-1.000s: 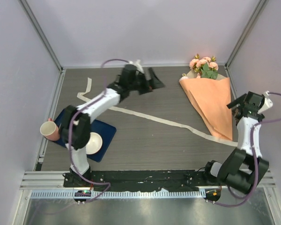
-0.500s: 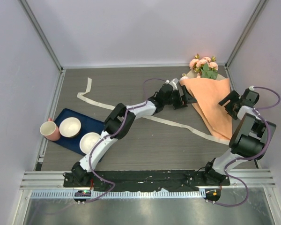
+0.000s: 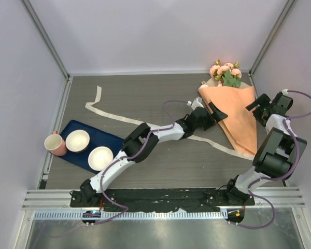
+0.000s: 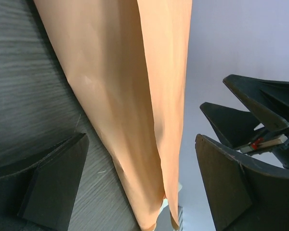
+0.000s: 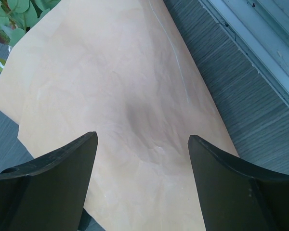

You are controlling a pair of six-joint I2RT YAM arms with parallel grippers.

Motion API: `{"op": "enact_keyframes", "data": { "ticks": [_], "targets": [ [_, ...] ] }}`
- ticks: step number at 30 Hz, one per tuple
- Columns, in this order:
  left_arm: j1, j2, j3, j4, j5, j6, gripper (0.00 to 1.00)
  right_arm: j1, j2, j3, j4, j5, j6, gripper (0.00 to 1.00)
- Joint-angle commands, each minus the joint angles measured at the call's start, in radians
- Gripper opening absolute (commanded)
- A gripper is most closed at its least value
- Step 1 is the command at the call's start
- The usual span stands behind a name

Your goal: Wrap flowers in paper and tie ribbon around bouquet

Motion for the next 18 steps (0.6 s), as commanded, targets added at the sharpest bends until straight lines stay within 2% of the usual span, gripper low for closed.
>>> {"op": "enact_keyframes", "data": {
  "ticks": [1, 3, 5, 9, 11, 12, 17, 18],
  "targets": [
    [-0.039, 0.004, -0.044, -0.071, -0.123, -0.078, 1.0, -0.003, -0.062, 0.036, -0.032, -0.01, 0.015, 0.83],
    [-0.045, 0.04, -0.02, -0.108, -0.112, -0.177, 1.0, -0.003, -0.07, 0.034, -0.049, 0.005, 0.02, 0.82],
    [-0.051, 0.053, -0.036, -0.096, -0.14, -0.216, 0.95, -0.003, -0.093, 0.028, -0.061, 0.002, 0.029, 0.82],
    [-0.051, 0.061, -0.076, -0.075, -0.194, -0.292, 0.74, -0.003, -0.156, 0.02, -0.068, -0.02, 0.044, 0.82],
    [-0.044, 0.094, -0.02, -0.091, -0.175, -0.321, 0.68, -0.003, -0.188, 0.027, -0.075, -0.014, 0.043, 0.82],
    [-0.041, 0.108, 0.0, -0.09, -0.166, -0.33, 0.58, -0.003, -0.194, 0.033, -0.083, -0.008, 0.04, 0.82],
    [-0.028, 0.169, 0.11, -0.108, -0.141, -0.341, 0.38, -0.003, -0.203, 0.068, -0.156, 0.015, 0.018, 0.83],
    [-0.022, 0.173, 0.114, -0.104, -0.123, -0.342, 0.3, -0.003, -0.199, 0.068, -0.157, 0.019, 0.009, 0.83]
  ]
}}
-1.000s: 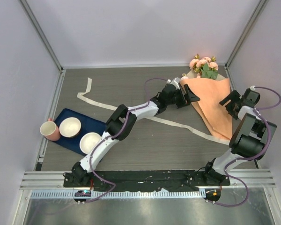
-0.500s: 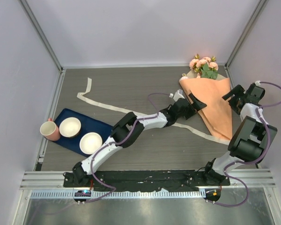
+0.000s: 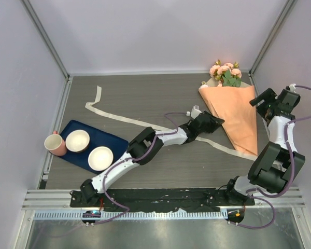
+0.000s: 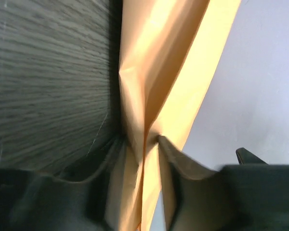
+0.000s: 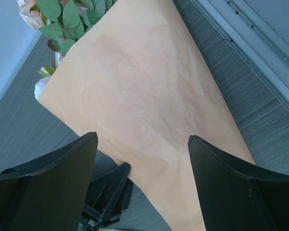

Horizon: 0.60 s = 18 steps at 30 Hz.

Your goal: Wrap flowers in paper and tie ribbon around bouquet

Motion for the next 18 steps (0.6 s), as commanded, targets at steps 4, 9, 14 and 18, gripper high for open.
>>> {"op": "enact_keyframes", "data": {
  "ticks": [4, 9, 14, 18],
  "targets": [
    [0.061, 0.036, 0.018, -0.048, 0.084, 0.021, 0.0, -0.003, 0.039, 0.025, -0.015, -0.075, -0.027, 0.84],
    [0.137, -0.052, -0.042, 0.005, 0.228, 0.082, 0.0, 0.027, 0.135, 0.052, 0.006, -0.149, -0.031, 0.97],
    [0.171, -0.072, -0.127, 0.08, 0.352, 0.033, 0.0, 0.201, 0.21, 0.138, -0.096, 0.121, -0.177, 0.99],
    [0.176, -0.073, -0.15, 0.117, 0.405, 0.018, 0.0, 0.261, 0.273, 0.215, -0.113, 0.141, -0.227, 0.99]
  ]
}}
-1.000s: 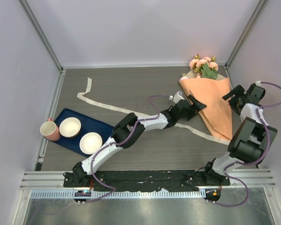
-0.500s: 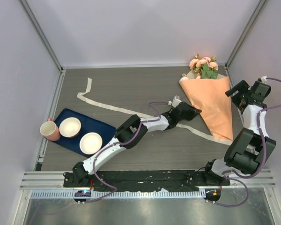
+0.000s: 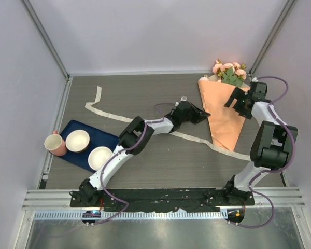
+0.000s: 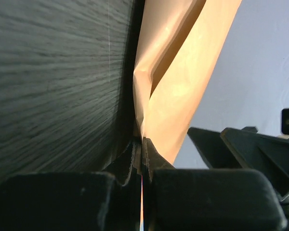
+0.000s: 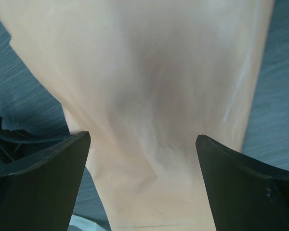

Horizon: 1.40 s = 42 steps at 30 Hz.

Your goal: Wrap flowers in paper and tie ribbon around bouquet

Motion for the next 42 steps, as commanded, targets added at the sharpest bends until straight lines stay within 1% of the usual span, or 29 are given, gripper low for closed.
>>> {"op": "enact_keyframes", "data": {
  "ticks": [1, 3, 5, 7, 8, 11, 16, 18, 23, 24, 26, 29, 30, 32, 33, 36, 37, 40, 41, 42],
  "targets": [
    [0.005, -0.036, -0.039, 0.039, 0.092, -0.018, 0.0, 0.071, 0.037, 0.119, -0.027, 0.095, -0.109, 0.99],
    [0.006, -0.028, -0.031, 0.043, 0.12, -0.023, 0.0, 0.102, 0.109, 0.196, -0.064, 0.125, -0.152, 0.98],
    [0.005, -0.025, -0.029, 0.06, 0.137, -0.029, 0.0, 0.141, 0.19, 0.248, -0.141, 0.205, -0.168, 0.98],
    [0.006, -0.027, -0.034, 0.062, 0.141, -0.024, 0.0, 0.164, 0.224, 0.276, -0.165, 0.257, -0.183, 0.98],
    [0.006, -0.028, -0.033, 0.062, 0.144, -0.021, 0.0, 0.186, 0.231, 0.276, -0.162, 0.279, -0.183, 0.98],
    [0.006, -0.027, -0.04, 0.065, 0.152, -0.021, 0.0, 0.207, 0.251, 0.253, -0.155, 0.273, -0.208, 0.99],
    [0.015, -0.013, -0.043, 0.068, 0.157, -0.024, 0.0, 0.22, 0.319, 0.237, -0.153, 0.28, -0.224, 0.98],
    [0.018, -0.012, -0.045, 0.065, 0.158, -0.027, 0.0, 0.238, 0.338, 0.237, -0.161, 0.325, -0.229, 0.98],
    [0.028, -0.013, -0.072, 0.068, 0.164, -0.026, 0.0, 0.249, 0.395, 0.214, -0.158, 0.348, -0.228, 0.97],
    [0.029, -0.015, -0.077, 0.069, 0.166, -0.027, 0.0, 0.249, 0.402, 0.214, -0.165, 0.345, -0.226, 0.93],
    [0.031, -0.018, -0.085, 0.069, 0.172, -0.023, 0.0, 0.249, 0.415, 0.207, -0.159, 0.325, -0.224, 0.89],
    [0.034, -0.01, -0.076, 0.068, 0.198, -0.021, 0.0, 0.249, 0.415, 0.173, -0.126, 0.302, -0.226, 0.74],
    [0.035, -0.007, -0.069, 0.06, 0.207, -0.021, 0.0, 0.249, 0.419, 0.17, -0.113, 0.293, -0.229, 0.6],
    [0.037, 0.002, -0.049, 0.06, 0.218, -0.021, 0.0, 0.25, 0.424, 0.173, -0.11, 0.277, -0.234, 0.49],
    [0.037, 0.005, -0.039, 0.063, 0.239, -0.019, 0.0, 0.249, 0.422, 0.173, -0.099, 0.262, -0.238, 0.39],
    [0.038, 0.03, 0.047, 0.06, 0.292, -0.026, 0.0, 0.247, 0.41, 0.185, -0.087, 0.25, -0.254, 0.21],
    [0.04, 0.037, 0.065, 0.053, 0.305, -0.024, 0.0, 0.249, 0.406, 0.19, -0.084, 0.239, -0.263, 0.19],
    [0.043, 0.035, 0.089, 0.04, 0.318, -0.029, 0.0, 0.247, 0.404, 0.217, -0.099, 0.268, -0.263, 0.04],
    [0.043, 0.03, 0.09, 0.042, 0.318, -0.027, 0.0, 0.247, 0.401, 0.231, -0.102, 0.271, -0.263, 0.01],
    [0.047, 0.022, 0.104, 0.025, 0.319, -0.018, 0.0, 0.247, 0.396, 0.239, -0.113, 0.271, -0.261, 0.01]
  ]
}}
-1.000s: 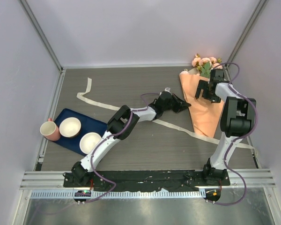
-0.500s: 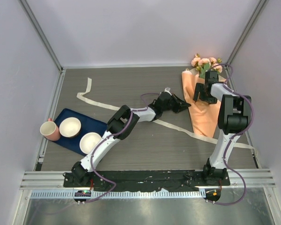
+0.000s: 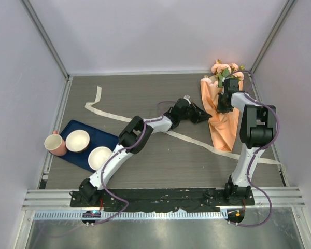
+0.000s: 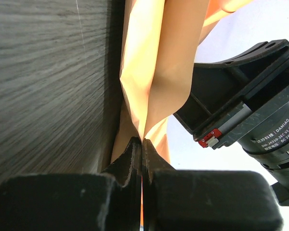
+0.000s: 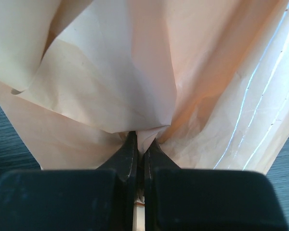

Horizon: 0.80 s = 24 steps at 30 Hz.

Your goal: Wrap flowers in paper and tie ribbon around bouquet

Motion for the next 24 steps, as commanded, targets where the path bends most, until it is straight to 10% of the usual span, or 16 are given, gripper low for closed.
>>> {"op": "enact_keyframes", "data": {
  "ticks": [1, 14, 24],
  "targets": [
    [0.012, -0.013, 0.066, -0.023, 0.086, -0.007, 0.0, -0.007, 0.046, 0.01, -0.057, 0.038, -0.023, 0.01],
    [0.035, -0.027, 0.281, -0.048, 0.15, -0.066, 0.0, -0.043, -0.089, 0.206, -0.223, 0.06, 0.053, 0.01],
    [0.056, -0.192, 0.067, -0.001, 0.201, -0.045, 0.0, -0.002, -0.149, 0.187, -0.304, -0.026, 0.143, 0.01]
  ]
}}
